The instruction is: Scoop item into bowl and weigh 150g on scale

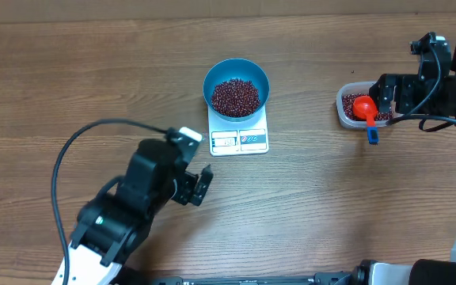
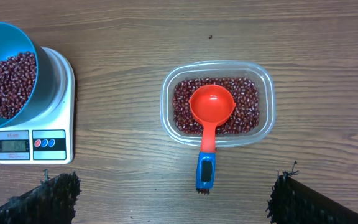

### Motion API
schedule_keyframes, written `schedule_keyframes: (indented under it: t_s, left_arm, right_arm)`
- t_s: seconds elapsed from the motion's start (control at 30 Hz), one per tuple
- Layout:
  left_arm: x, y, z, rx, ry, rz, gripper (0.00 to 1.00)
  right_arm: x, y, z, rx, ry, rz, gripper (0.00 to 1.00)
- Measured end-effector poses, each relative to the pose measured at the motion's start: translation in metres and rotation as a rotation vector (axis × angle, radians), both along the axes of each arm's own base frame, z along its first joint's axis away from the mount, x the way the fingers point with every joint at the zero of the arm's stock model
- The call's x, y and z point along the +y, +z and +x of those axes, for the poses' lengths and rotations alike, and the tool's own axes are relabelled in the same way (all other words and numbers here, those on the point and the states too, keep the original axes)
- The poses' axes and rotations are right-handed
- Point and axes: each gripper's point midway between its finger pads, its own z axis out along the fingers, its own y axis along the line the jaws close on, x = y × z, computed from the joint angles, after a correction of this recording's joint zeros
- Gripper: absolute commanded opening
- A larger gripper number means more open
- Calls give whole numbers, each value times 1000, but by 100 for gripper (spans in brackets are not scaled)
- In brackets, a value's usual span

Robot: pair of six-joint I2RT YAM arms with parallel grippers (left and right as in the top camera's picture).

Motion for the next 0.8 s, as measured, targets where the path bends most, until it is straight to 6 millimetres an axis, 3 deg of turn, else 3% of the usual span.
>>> schedule_keyframes:
  t_s: [0.17, 0.4, 0.63, 0.8]
  left_arm:
    - [13, -6, 10, -105, 73, -123, 100]
    - [24, 23, 22, -413, 90, -322, 100]
    - [43, 35, 9, -706, 109, -463, 100]
    - [58, 25, -3, -830, 137, -492, 100]
  right_arm:
    - [0, 0, 0, 0, 0, 0, 100]
    - [0, 0, 0, 0, 0, 0, 100]
    - [0, 0, 0, 0, 0, 0, 100]
    - [0, 0, 0, 0, 0, 0, 100]
